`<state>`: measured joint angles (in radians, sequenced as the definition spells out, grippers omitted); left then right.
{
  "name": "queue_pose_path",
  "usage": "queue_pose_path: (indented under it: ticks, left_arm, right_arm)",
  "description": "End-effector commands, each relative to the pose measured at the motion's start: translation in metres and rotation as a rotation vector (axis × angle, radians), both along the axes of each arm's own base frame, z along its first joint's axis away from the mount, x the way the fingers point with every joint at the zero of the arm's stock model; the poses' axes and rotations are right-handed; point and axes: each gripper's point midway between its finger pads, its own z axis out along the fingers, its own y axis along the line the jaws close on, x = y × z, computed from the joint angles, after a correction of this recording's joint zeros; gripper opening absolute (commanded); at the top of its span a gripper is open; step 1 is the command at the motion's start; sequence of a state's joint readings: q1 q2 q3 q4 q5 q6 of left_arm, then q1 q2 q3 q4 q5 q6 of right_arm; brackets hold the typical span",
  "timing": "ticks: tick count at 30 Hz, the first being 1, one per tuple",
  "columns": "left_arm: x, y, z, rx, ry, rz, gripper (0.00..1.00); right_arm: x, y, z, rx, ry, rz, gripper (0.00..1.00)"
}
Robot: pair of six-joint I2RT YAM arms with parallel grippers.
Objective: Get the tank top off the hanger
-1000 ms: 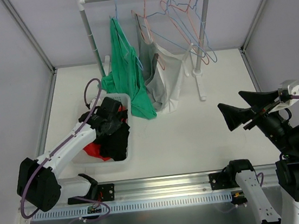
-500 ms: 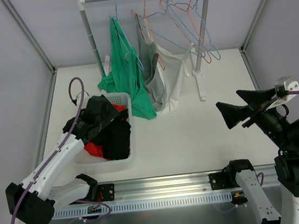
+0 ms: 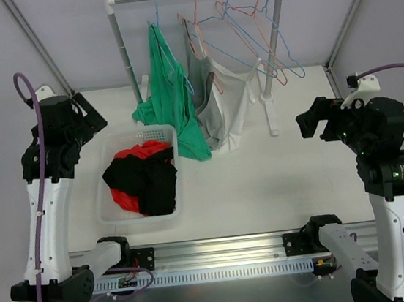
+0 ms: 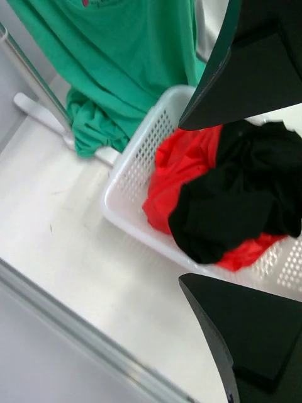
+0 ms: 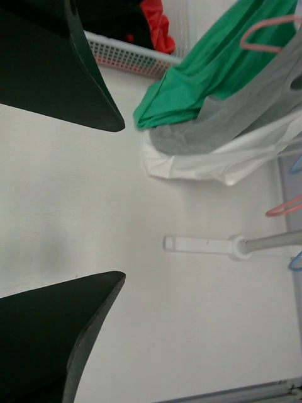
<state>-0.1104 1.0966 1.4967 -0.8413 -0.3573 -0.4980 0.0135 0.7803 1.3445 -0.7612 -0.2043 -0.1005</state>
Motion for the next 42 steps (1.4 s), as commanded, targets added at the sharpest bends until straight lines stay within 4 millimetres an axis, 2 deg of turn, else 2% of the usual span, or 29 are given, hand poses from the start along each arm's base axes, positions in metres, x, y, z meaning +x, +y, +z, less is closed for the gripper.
queue_pose_path:
  ticks: [1,3,5,6,7,11,15,18,25,33,42]
  left_arm:
    - [-0.036,0.012,0.005,0.087,0.026,-0.078,0.99]
    - [-0.054,0.030,0.009,0.160,0.008,-0.017,0.99]
    - [-0.068,0.036,-0.004,0.174,0.022,0.015,0.99]
    - [-0.080,0.035,-0.002,0.168,-0.015,0.009,0.99]
    - [-0.084,0.033,-0.012,0.161,-0.003,-0.004,0.99]
    - [-0.106,0.026,-0.026,0.132,-0.042,-0.040,0.99]
    - [-0.129,0.024,-0.027,0.114,-0.128,-0.039,0.99]
    - [-0.134,0.023,-0.030,0.104,-0.147,-0.045,0.99]
    - [-0.128,0.004,-0.051,0.054,-0.098,-0.139,0.99]
    - [-0.126,0.004,-0.074,0.038,-0.055,-0.124,0.99]
    - [-0.123,0.005,-0.076,0.044,-0.058,-0.125,0.99]
  right_arm:
    - [-0.015,-0.029,-0.022,-0.102,0.055,-0.129,1.00]
    - [-0.026,-0.029,-0.028,-0.113,0.040,-0.123,1.00]
    - [-0.034,-0.028,-0.040,-0.119,0.057,-0.114,1.00]
    - [-0.038,-0.028,-0.043,-0.120,0.059,-0.113,0.99]
    - [-0.046,-0.028,-0.044,-0.125,0.055,-0.113,1.00]
    - [-0.066,-0.043,-0.044,-0.179,0.038,-0.171,0.99]
    - [-0.079,-0.047,-0.044,-0.190,-0.002,-0.179,1.00]
    - [-0.082,-0.049,-0.047,-0.198,-0.010,-0.186,1.00]
    - [-0.077,-0.048,-0.050,-0.204,-0.020,-0.178,0.99]
    - [-0.077,-0.047,-0.049,-0.207,-0.035,-0.172,1.00]
    - [-0.075,-0.054,-0.043,-0.236,-0.044,-0.197,1.00]
